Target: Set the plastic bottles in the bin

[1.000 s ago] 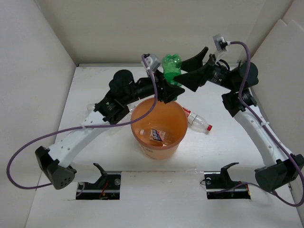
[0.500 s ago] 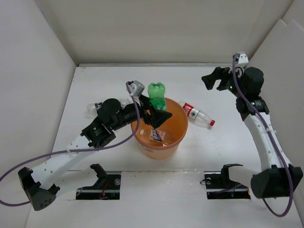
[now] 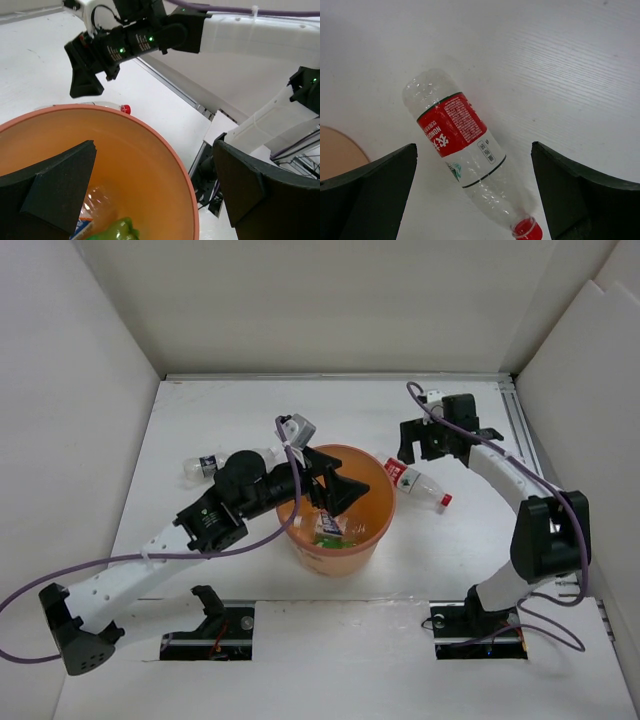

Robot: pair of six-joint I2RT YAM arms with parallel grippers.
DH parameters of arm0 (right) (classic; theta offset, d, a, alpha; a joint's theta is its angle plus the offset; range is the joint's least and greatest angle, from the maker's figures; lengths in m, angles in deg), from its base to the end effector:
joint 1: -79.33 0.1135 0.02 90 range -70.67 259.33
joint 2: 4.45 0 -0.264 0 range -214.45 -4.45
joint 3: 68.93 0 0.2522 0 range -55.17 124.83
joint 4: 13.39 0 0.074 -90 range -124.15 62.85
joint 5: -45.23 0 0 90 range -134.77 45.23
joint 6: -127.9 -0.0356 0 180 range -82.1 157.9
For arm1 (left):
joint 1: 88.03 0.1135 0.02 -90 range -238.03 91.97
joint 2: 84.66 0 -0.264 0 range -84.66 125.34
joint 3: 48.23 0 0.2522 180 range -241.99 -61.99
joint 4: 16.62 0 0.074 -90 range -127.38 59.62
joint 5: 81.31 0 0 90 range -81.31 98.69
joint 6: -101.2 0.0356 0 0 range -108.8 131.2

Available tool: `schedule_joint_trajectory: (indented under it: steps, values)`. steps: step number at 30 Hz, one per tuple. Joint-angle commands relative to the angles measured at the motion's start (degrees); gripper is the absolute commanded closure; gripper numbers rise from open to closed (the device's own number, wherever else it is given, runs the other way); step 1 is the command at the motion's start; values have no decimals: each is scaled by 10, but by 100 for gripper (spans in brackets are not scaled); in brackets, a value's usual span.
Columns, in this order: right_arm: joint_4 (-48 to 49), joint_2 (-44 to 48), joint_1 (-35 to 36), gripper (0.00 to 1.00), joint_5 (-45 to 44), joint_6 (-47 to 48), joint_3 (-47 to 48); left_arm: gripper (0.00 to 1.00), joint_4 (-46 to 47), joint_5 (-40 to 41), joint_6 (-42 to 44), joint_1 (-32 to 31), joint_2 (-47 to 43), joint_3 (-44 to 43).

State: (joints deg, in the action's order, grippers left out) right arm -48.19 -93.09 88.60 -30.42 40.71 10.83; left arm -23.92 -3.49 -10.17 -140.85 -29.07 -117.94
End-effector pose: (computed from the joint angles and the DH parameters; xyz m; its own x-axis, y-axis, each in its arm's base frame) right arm 0.3355 0.0637 0.2636 -0.6645 -0.1566 -0.7307 -0.3660 0.9207 0.1355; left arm 0.1290 -0.1825 0.4057 -0.2631 -0.2425 -0.9338 0.8693 0.3602 -0.3385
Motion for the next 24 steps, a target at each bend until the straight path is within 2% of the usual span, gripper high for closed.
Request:
schedule_joint_trajectory:
  steps: [1, 8, 15, 17, 18, 19, 20, 22, 23, 24]
  values:
    - [13, -26, 24, 1, 39, 39, 41, 0, -6, 35, -1, -1, -28, -47]
    - [-15, -146, 69, 2, 9, 51, 84, 0, -65, 111, -12, -1, -44, -83]
    - [-35, -232, 84, 22, -42, 29, 120, 0, -142, 222, -46, -1, -16, -137]
    - [-43, -245, 84, 36, -56, 17, 126, 0, -156, 245, -52, -1, -1, -154]
    - [-49, -245, 84, 46, -56, 17, 132, 0, -161, 258, -60, -1, 14, -154]
    - [-49, -245, 79, 75, -70, 11, 132, 0, -166, 258, -66, -1, 23, -163]
    - [-57, -245, 69, 86, -83, -3, 147, 0, -167, 258, -66, -1, 32, -171]
    - [-71, -245, 56, 92, -103, -12, 168, 0, -149, 234, -55, 4, 58, -171]
    - [-89, -239, 41, 100, -121, -20, 199, 0, -141, 223, -48, 4, 69, -183]
    - [-100, -232, 33, 100, -128, -20, 219, 0, -136, 215, -41, 4, 80, -192]
